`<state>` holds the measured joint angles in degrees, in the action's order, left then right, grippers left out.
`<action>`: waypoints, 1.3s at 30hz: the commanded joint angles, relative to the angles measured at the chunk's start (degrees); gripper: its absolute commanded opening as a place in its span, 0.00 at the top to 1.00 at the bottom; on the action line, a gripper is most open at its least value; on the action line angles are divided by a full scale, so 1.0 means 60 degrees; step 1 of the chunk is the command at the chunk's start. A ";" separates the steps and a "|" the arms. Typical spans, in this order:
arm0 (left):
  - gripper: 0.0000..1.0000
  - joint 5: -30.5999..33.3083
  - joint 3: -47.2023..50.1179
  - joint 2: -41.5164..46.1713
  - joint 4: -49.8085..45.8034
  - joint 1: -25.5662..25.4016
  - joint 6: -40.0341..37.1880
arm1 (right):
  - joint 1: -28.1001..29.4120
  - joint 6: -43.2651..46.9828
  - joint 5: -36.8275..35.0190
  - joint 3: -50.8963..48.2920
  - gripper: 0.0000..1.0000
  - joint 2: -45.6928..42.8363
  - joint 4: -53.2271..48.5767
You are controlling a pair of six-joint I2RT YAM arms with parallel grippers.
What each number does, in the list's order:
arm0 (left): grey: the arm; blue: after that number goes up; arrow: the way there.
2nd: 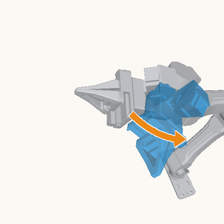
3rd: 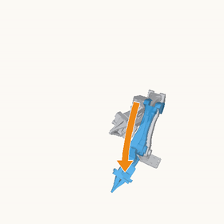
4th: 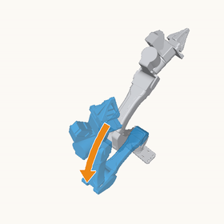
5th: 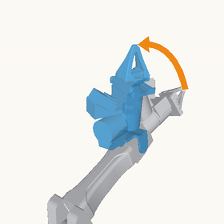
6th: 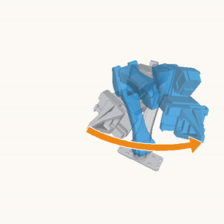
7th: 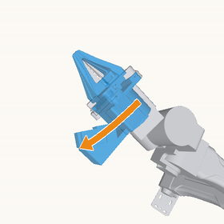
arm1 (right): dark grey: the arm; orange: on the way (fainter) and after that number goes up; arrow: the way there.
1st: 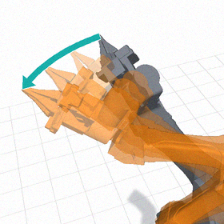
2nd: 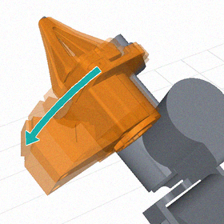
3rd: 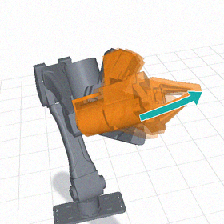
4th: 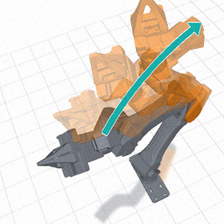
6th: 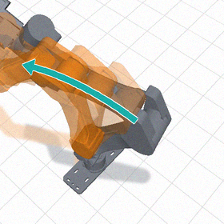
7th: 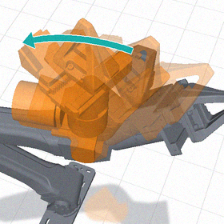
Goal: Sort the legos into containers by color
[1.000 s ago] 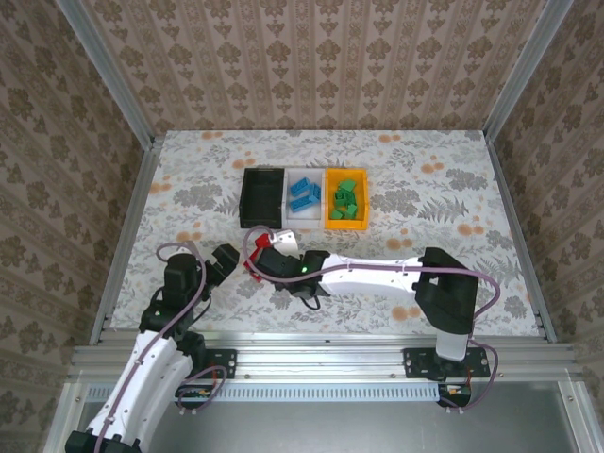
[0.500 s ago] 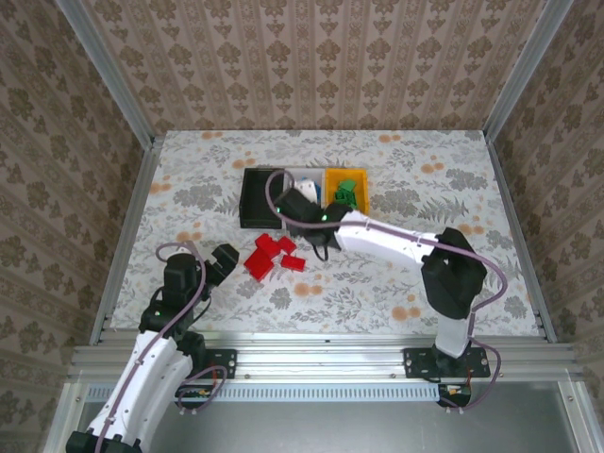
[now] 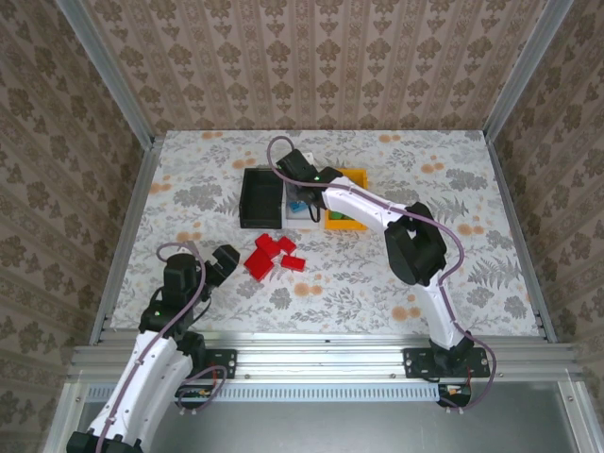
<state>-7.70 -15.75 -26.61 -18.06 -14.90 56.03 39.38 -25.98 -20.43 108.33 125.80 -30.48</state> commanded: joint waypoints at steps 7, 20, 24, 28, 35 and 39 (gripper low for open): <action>0.00 -0.0167 -0.0318 -0.0470 0.0166 0.0062 -0.0340 | 0.0013 0.0447 0.0078 0.0132 0.50 -0.0735 -0.0313; 0.00 -0.0172 -0.0540 -0.1421 0.0564 0.0080 -0.0615 | 0.1922 0.1948 0.2079 -0.5077 0.33 -0.3498 0.0821; 0.00 -0.0095 -0.0331 -0.1496 0.0834 0.0166 -0.0233 | 0.2364 0.2676 0.2278 -0.5059 0.27 -0.2916 0.0573; 0.00 -0.0294 -0.0329 -0.1421 0.0730 0.0201 -0.0144 | 0.2446 0.3158 0.2053 -0.4678 0.23 -0.2231 0.0315; 0.00 -0.0203 -0.0262 -0.0828 0.0360 0.0256 -0.0185 | 0.2388 0.3569 0.1808 -0.4374 0.24 -0.1578 0.0202; 0.00 -0.0199 -0.0260 -0.0763 0.0370 0.0285 -0.0190 | 0.2318 0.3568 0.1738 -0.4333 0.31 -0.1377 0.0273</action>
<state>-8.99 -17.26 -31.73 -14.79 -13.72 54.41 53.71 -5.87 -8.60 80.60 116.36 -27.57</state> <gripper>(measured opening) 0.997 0.715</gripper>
